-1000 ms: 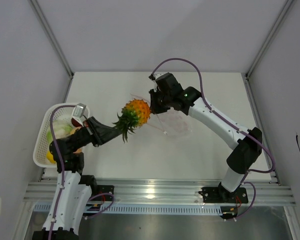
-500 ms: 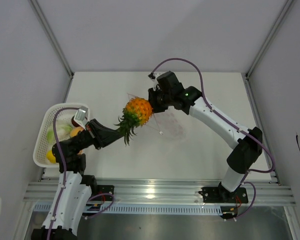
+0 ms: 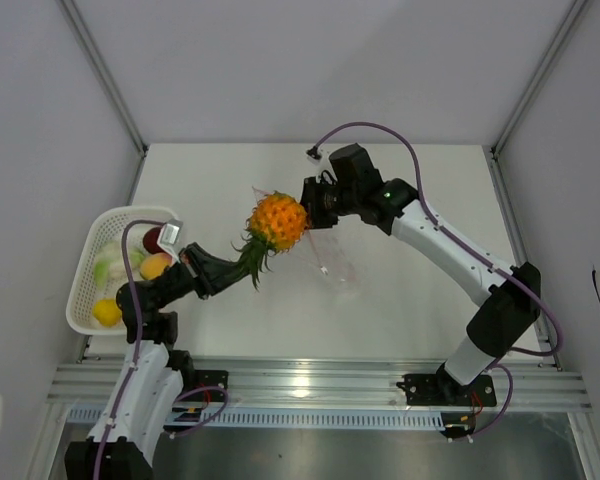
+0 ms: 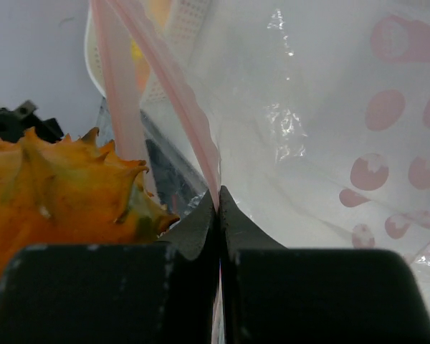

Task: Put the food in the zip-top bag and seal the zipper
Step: Place the fake fruit in the zipper food storage bag.

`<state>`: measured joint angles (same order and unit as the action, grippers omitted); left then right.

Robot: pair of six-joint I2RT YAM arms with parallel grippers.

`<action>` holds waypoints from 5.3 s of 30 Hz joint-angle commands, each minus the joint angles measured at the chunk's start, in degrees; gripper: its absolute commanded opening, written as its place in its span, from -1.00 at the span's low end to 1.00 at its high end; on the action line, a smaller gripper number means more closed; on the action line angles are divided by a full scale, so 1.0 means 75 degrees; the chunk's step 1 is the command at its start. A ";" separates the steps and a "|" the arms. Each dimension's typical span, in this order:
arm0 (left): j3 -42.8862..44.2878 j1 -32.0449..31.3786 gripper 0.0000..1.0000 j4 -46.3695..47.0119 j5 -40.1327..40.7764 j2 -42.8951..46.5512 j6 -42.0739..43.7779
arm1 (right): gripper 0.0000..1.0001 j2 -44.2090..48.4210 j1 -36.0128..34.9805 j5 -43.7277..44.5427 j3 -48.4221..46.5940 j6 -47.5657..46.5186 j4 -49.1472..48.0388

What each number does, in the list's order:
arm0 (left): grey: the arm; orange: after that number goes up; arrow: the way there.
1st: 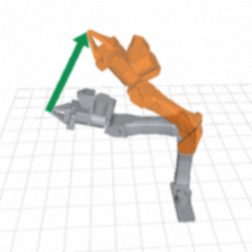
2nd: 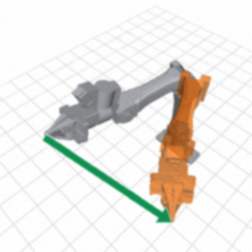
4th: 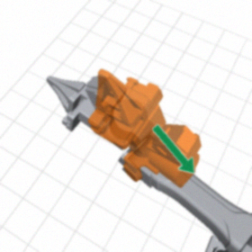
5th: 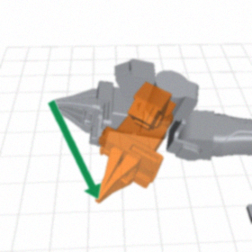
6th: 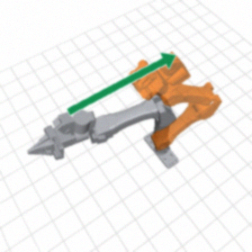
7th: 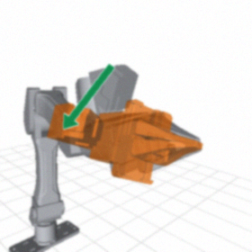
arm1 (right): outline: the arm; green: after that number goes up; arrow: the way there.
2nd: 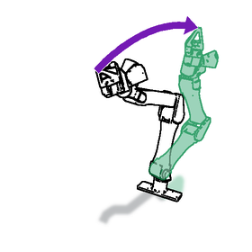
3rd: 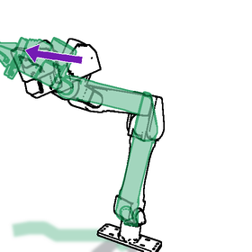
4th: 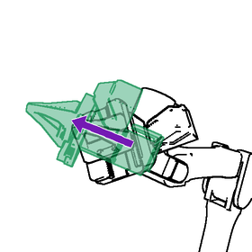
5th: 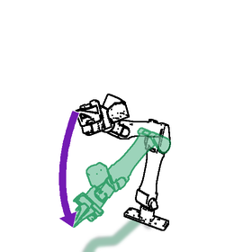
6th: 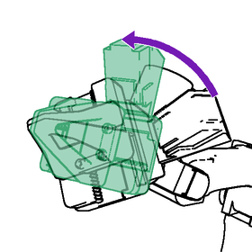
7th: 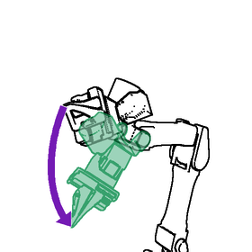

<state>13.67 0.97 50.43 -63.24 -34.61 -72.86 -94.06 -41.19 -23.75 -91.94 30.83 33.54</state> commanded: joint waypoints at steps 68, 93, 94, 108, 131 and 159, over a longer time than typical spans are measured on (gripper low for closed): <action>0.2900 -0.0282 -0.99 -1.1881 0.2187 -0.0084 0.4125 | -1.00 -0.0232 -0.3753 0.8567 -0.0727 -0.4064 -0.0473; 0.3486 -0.0294 -0.99 -1.1296 0.0570 0.0138 0.1688 | -1.00 -0.1298 -0.5114 1.0104 0.0997 -0.6267 -0.2726; 0.3497 -0.0294 -0.99 -1.1237 0.0488 0.0138 0.1629 | -1.00 -0.1368 -0.5114 0.9965 0.0974 -0.6162 -0.2656; 0.2162 -0.0294 -0.99 -0.8686 0.0089 0.0407 0.1744 | -1.00 -0.1159 -0.3816 0.6444 -0.0336 -0.3097 -0.0644; 0.1950 -0.0387 -0.95 -0.7439 0.0253 0.0819 0.2214 | -1.00 -0.0244 -0.1352 0.0002 -0.0609 0.0026 -0.0781; 0.3463 -0.0446 0.52 -1.1485 0.3418 0.0596 0.4336 | -1.00 0.0436 -0.1305 0.0858 -0.0233 -0.0689 -0.0488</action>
<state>40.34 -2.13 -39.07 -37.06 -29.52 -40.01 -92.71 -50.33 -18.22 -93.32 26.74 30.61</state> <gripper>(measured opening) 0.764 0.002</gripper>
